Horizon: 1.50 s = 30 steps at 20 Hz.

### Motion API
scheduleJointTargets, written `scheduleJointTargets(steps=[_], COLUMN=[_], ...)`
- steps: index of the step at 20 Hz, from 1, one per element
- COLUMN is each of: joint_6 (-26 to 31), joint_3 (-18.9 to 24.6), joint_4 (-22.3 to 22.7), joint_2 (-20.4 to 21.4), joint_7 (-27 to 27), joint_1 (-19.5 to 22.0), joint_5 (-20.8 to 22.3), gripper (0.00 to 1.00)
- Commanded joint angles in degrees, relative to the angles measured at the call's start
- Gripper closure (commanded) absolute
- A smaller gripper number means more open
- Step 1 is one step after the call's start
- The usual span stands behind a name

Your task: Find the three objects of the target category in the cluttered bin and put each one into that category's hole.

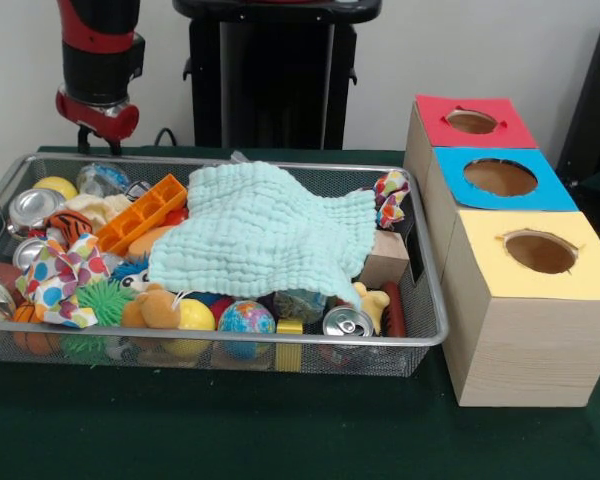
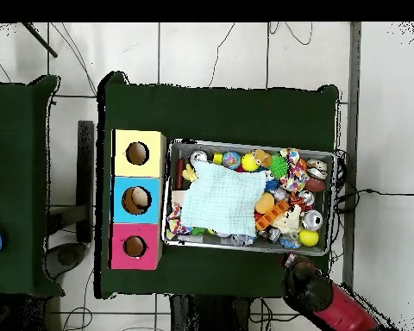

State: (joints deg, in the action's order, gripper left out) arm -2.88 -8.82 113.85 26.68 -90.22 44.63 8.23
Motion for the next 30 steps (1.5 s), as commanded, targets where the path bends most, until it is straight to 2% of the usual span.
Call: scheduleJointTargets(steps=[1,10,13,16,23,30], joint_6=[2.3,1.8,4.2,7.2,15.0,19.4], joint_3=[6.7,8.4,7.7,6.2,3.9,4.8], joint_4=[-9.2,-12.2,-12.5,-11.3,-6.7,-6.1], joint_2=[-5.4,-8.3,-7.7,-5.1,5.0,9.2], joint_7=[-5.1,-5.0,-4.7,-4.4,-3.6,-3.4], joint_1=[2.3,3.6,2.6,1.2,-1.9,-3.0], joint_5=[0.9,1.0,0.4,0.1,0.3,0.7], gripper=[0.0,0.0,0.0,0.0,0.0,0.0])
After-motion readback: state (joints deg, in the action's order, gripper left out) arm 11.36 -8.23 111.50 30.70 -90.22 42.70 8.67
